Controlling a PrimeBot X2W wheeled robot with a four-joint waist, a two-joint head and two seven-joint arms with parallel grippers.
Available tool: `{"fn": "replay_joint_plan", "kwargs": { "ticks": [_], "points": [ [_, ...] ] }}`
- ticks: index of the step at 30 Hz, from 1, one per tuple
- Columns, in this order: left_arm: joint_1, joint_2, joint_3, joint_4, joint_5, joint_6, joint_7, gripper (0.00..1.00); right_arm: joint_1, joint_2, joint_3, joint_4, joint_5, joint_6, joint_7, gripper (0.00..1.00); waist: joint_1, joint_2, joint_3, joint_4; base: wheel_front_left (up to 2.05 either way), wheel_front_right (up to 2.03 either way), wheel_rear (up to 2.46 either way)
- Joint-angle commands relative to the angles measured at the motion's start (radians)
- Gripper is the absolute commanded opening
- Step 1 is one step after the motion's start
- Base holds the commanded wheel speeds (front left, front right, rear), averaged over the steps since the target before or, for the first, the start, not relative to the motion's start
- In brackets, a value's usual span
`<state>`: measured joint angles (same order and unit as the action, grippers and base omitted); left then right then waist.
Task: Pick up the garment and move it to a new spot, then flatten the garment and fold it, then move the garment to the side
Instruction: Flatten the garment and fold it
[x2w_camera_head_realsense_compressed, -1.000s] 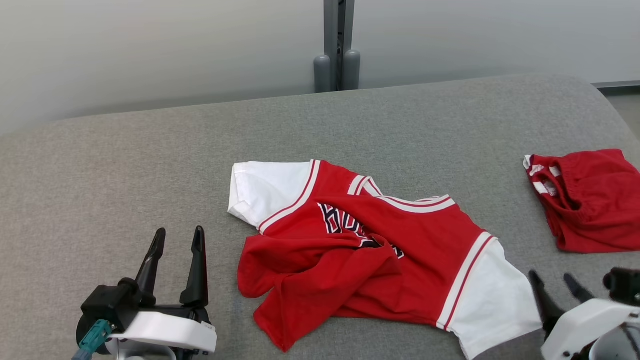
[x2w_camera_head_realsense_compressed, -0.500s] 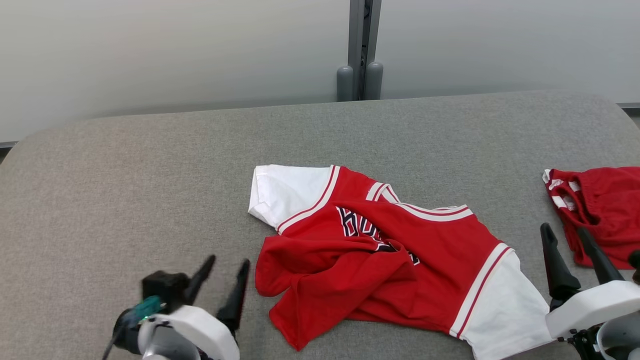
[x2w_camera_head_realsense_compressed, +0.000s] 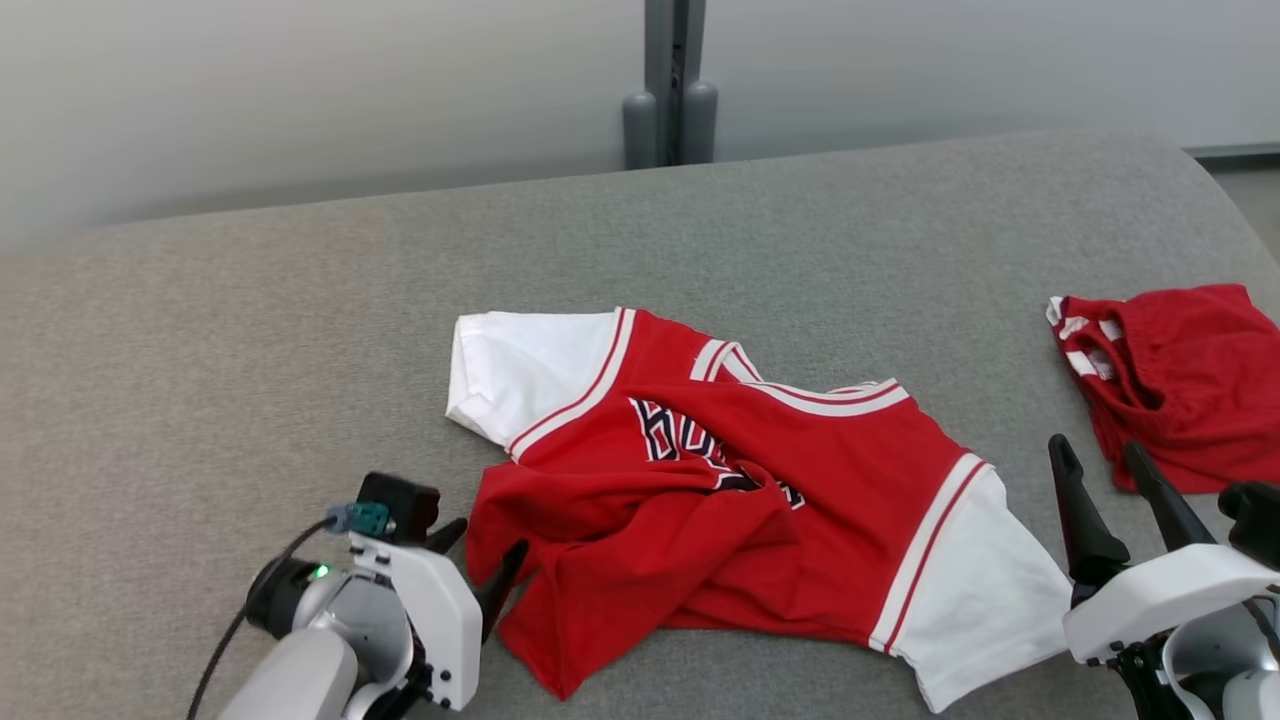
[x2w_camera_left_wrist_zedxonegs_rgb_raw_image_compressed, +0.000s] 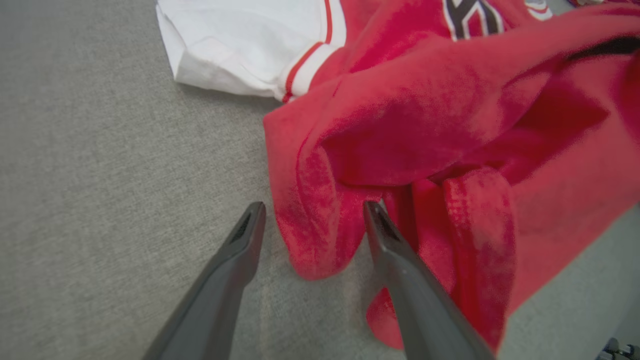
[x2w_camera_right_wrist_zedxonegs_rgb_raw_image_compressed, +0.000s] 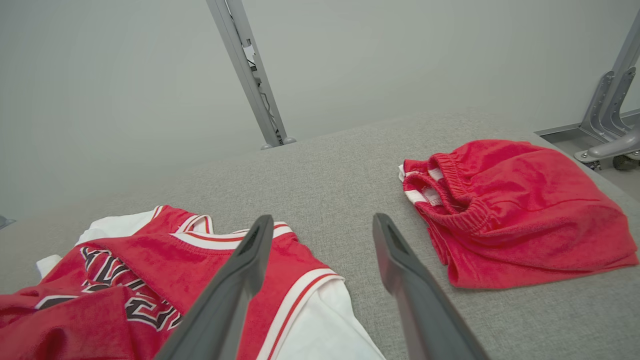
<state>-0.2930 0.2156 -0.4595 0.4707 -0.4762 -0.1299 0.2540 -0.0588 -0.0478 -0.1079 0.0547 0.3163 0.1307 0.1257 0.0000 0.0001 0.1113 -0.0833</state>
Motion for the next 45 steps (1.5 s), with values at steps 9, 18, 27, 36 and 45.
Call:
{"fn": "replay_joint_plan", "kwargs": {
  "ticks": [9, 18, 27, 36, 45],
  "points": [
    [-0.15, 0.122, -0.115, 0.034, -0.078, -0.001, -0.022, 0.0, -0.035, -0.005, 0.015, 0.04, 0.007, 0.0, -0.035, 1.0, 0.0, -0.0001, 0.038, -0.054, 0.0, 0.0, 0.0],
    [-0.371, 0.298, -0.191, 0.051, -0.064, -0.001, 0.032, 0.0, -0.065, -0.005, 0.032, 0.056, 0.009, 0.0, -0.056, 1.0, 0.0, -0.0001, 0.076, -0.082, 0.0, 0.0, 0.0],
    [-0.613, 0.371, -0.289, 0.181, -0.08, 0.0, -0.06, 0.0, -0.116, -0.005, 0.062, 0.086, 0.022, 0.0, -0.09, 1.0, 0.0, -0.0001, 0.155, -0.151, 0.0, 0.0, 0.0],
    [-0.761, 0.365, -0.353, 0.377, -0.083, 0.0, -0.217, 0.85, -0.155, -0.005, 0.072, 0.14, 0.037, 0.0, -0.141, 1.0, 0.0, -0.0001, 0.203, -0.185, 0.0, 0.0, 0.0],
    [-0.732, 0.339, -0.448, 0.414, -0.154, 0.0, -0.277, 1.0, -0.146, -0.006, 0.073, 0.179, 0.026, 0.0, -0.161, 1.0, 0.0, -0.0001, 0.135, -0.131, 0.0, 0.0, 0.0]
  ]
}}
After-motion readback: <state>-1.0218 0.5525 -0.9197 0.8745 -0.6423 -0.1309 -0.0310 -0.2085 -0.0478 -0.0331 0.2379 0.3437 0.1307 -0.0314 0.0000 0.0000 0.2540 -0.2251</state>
